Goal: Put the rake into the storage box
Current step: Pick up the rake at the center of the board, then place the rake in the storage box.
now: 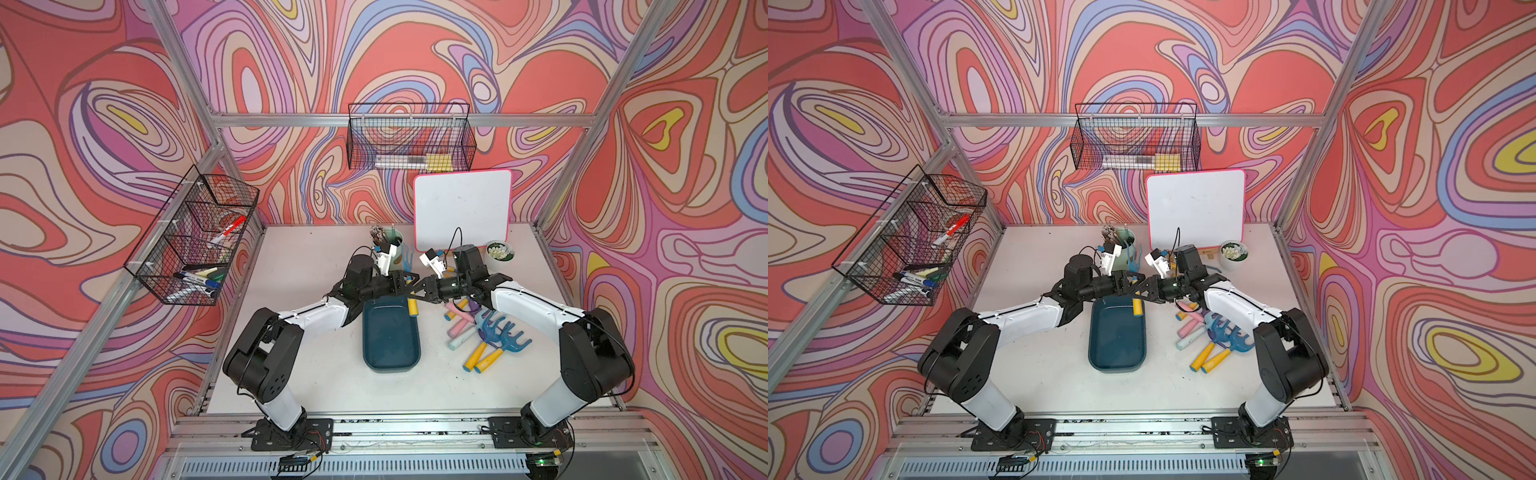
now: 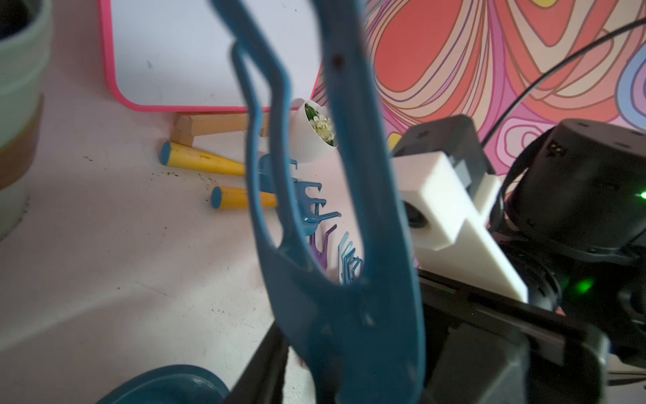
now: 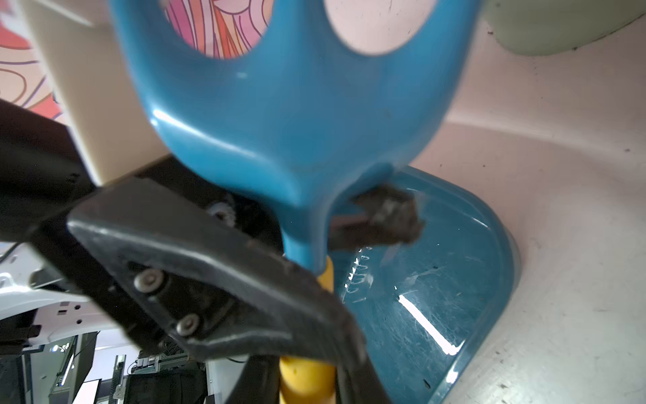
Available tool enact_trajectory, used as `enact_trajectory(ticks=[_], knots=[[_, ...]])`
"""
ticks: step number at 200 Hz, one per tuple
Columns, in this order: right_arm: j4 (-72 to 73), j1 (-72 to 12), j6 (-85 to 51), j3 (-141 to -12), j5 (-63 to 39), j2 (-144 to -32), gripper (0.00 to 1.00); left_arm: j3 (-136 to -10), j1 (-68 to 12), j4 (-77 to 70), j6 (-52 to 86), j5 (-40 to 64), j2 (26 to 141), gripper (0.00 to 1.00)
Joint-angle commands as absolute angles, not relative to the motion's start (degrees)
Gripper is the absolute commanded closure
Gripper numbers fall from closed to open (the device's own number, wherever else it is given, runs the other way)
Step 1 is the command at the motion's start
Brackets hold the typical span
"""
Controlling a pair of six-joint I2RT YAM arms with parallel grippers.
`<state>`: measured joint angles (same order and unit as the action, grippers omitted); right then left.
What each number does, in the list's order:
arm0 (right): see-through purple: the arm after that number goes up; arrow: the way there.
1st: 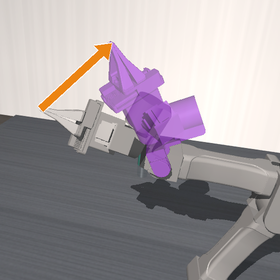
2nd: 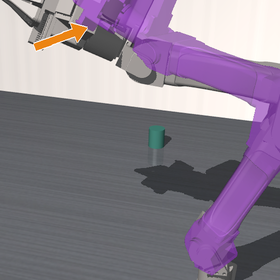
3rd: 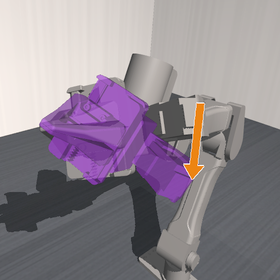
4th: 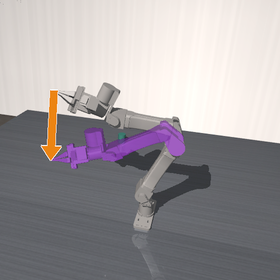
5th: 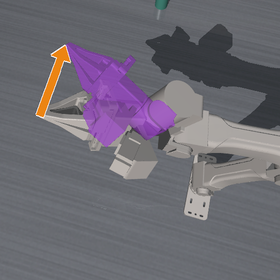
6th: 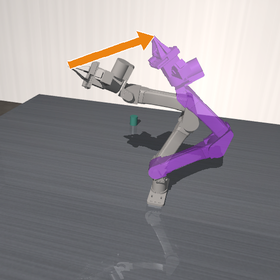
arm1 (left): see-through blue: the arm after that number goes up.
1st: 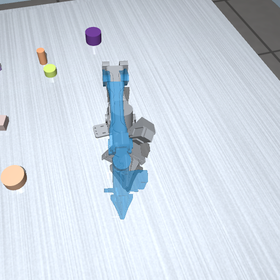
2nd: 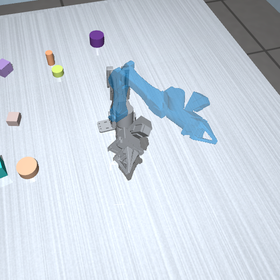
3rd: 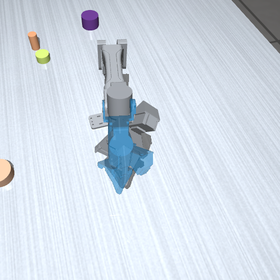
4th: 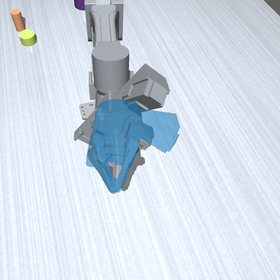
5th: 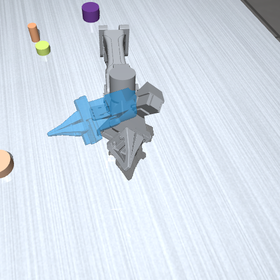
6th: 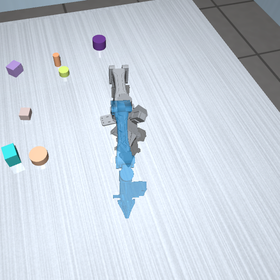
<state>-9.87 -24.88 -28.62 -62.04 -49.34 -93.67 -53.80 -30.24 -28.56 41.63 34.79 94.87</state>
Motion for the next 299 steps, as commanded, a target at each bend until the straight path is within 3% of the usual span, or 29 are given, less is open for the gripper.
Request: enact_trajectory(ticks=[1,27,49,62,93,138,231,299], knots=[[-10.2,-25.2,-28.5,-63.3,-50.9,-93.2,1.0,-54.8,-30.2,-18.3,35.6,31.3,92.2,1.0],[-10.3,-25.2,-28.4,-62.7,-49.8,-92.9,1.0,-53.8,-30.7,-6.1,32.2,23.8,87.4,1.0],[-12.2,-25.2,-27.8,-62.6,-44.3,-92.6,0.53,-51.3,-31.5,0.3,29.8,14.9,81.2,1.0],[-12.1,-25.1,-27.6,-62.0,-39.7,-91.9,0.47,-51.6,-31.5,5.2,28.8,11.2,78.9,1.0],[-11.3,-25.1,-28.5,-60.6,-29.5,-90.9,0.47,-54.3,-32.0,20.9,27.2,5.8,76.3,1.0],[-14.8,-25.2,-28.1,-61.6,-28.0,-93.8,0.48,-57.3,-32.3,36.6,26.8,9.0,76.0,1.0],[-15.6,-25.2,-28.2,-61.2,-27.1,-93.5,0.48,-61.7,-32.3,41.2,25.8,23.1,90.0,1.0],[-18.0,-25.2,-25.9,-59.7,-25.2,-90.4,0.48,-67.3,-32.3,44.0,26.2,18.7,96.5,1.0]])
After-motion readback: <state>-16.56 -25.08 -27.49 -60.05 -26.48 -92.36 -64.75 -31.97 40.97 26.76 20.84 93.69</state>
